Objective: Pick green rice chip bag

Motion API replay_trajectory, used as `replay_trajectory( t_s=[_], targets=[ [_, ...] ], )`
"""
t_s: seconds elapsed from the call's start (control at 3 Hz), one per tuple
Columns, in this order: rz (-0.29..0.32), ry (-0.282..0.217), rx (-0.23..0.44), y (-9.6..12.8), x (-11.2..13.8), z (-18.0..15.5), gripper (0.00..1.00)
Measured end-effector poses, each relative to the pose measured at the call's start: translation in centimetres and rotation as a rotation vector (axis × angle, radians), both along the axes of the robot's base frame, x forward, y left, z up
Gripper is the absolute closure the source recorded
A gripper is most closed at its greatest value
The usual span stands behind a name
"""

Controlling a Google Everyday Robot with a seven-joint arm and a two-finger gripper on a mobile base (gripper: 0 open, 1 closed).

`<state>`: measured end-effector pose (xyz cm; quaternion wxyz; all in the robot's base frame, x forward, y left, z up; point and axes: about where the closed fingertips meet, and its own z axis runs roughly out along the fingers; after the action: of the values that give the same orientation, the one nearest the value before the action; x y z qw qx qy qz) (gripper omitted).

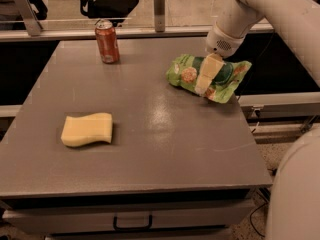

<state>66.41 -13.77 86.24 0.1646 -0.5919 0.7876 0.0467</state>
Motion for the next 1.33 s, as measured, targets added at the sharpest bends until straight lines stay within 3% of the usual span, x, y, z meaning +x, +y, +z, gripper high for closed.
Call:
replay_trajectory(
  t_s=[0.33, 0.67, 1.0, 1.33],
  targets=[
    [-0.006, 0.014, -0.008, 0.6, 0.4, -0.5, 0.23],
    [0.024, 0.014, -0.019, 1.9, -0.3, 0.8, 0.55],
    [0.062, -0.001, -0.037, 2.9, -1.2, 2.8, 0.78],
    [0.127, -0.052, -0.052, 4.4, -1.8, 7.7, 1.0]
  ],
)
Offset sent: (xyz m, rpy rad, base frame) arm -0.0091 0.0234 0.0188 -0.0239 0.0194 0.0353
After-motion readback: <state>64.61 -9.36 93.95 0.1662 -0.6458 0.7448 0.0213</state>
